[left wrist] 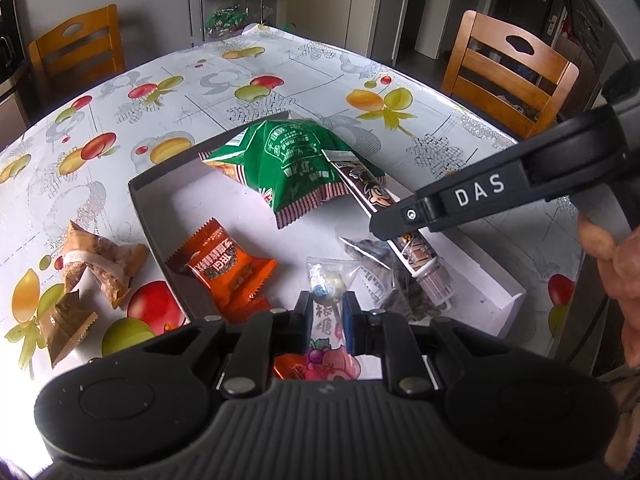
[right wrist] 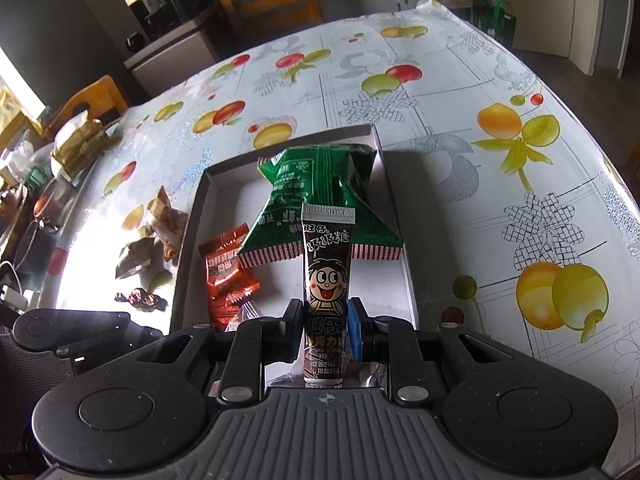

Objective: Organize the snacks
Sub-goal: 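Lower the snack tube into the box with the right gripper while the left gripper lowers the candy packet, then open the right gripper releasing the tube while the left gripper opens releasing the candy packet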

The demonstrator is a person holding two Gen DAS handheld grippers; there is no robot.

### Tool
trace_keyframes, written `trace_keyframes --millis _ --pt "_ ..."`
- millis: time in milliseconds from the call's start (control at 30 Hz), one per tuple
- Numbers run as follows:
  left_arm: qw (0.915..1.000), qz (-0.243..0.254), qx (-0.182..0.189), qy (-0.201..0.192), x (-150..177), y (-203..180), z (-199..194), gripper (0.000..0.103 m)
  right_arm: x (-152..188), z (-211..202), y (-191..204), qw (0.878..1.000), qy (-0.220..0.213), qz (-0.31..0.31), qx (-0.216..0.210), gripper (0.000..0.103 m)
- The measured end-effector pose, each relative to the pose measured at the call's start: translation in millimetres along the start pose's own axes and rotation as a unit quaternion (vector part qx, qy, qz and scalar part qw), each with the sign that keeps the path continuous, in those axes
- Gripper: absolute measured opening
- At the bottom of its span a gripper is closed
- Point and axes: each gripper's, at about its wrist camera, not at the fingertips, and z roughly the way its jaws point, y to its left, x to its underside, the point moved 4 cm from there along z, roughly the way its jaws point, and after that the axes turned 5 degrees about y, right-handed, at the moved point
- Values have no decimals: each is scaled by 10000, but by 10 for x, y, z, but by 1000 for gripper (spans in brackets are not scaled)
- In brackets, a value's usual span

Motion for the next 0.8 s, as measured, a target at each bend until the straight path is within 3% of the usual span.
trace_keyframes --millis 533,800 --pt "9999 -70 50 135 -17 52 121 12 8 128 2 9996 219 -67 150 26" --pt "9996 -20 81 281 0 44 181 15 14 169 15 9993 307 -79 195 34"
